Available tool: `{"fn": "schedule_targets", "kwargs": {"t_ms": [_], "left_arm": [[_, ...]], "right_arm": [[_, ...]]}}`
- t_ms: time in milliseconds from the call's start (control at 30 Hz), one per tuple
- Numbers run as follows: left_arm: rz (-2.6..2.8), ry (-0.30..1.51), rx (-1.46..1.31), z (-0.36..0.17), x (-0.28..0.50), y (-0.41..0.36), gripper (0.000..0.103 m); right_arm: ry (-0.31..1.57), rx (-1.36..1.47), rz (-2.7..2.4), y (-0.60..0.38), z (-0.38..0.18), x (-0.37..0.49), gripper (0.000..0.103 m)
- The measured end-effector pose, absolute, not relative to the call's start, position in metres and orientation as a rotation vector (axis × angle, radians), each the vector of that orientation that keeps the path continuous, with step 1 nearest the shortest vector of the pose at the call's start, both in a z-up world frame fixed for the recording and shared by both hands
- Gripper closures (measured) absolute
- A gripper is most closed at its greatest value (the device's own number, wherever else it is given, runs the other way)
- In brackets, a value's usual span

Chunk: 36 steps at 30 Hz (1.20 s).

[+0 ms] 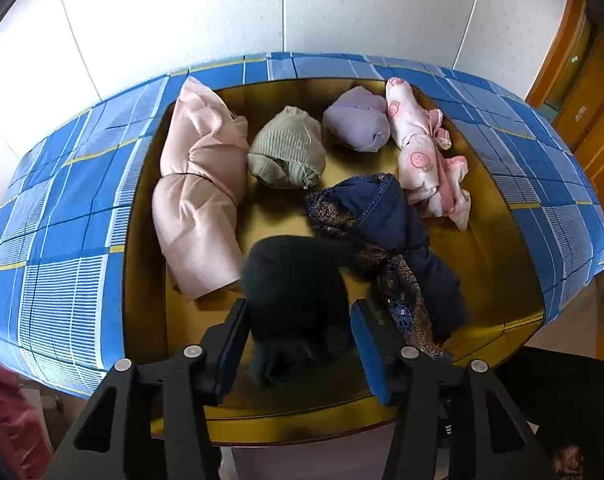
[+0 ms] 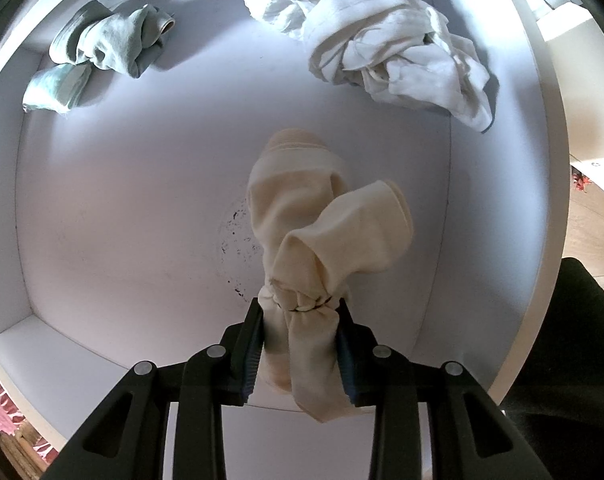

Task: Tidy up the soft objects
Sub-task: 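Lower the black item into the gold tray and open the left tool, then return the left tool to the shelf while the right tool holds the cream sock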

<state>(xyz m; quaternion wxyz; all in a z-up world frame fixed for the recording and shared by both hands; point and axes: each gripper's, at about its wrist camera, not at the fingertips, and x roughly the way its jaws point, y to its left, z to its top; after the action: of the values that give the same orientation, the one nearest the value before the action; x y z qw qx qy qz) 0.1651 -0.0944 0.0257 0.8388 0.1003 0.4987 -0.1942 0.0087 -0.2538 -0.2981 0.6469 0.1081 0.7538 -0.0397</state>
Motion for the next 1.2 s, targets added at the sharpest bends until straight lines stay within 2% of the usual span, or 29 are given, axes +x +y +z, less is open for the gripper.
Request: {"fn": "schedule_targets", "kwargs": {"t_ms": [133,367,533,800,1000,1200], "left_arm": [[-0.412,1.016,0.221,0.032,0.156,-0.091,0.041],[-0.412,0.968,0.198,0.04,0.14,-0.077,0.04],[-0.423,0.923,0.159,0.045,0.121,-0.061,0.032],[-0.443,0.902,0.158,0.033,0.08,-0.047,0.031],[-0.409,0.933,0.108,-0.002,0.04,-0.049,0.018],[-0.31,1.152,-0.025,-0.08,0.032,-0.054,0.018]], "right_arm": [[1.715,0.244,-0.09,-0.254,-0.298,0.009,0.07],[1.715,0.242,-0.091,-0.254,-0.298,0.009,0.07],[1.716,0.24,-0.092,-0.254,-0.298,0.009,0.07],[1.714,0.248,-0.095,-0.254,-0.298,0.009,0.069],[1.714,0.246,-0.095,-0.255,-0.298,0.008,0.069],[1.712,0.248,-0.097,-0.255,-0.298,0.008,0.069]]}}
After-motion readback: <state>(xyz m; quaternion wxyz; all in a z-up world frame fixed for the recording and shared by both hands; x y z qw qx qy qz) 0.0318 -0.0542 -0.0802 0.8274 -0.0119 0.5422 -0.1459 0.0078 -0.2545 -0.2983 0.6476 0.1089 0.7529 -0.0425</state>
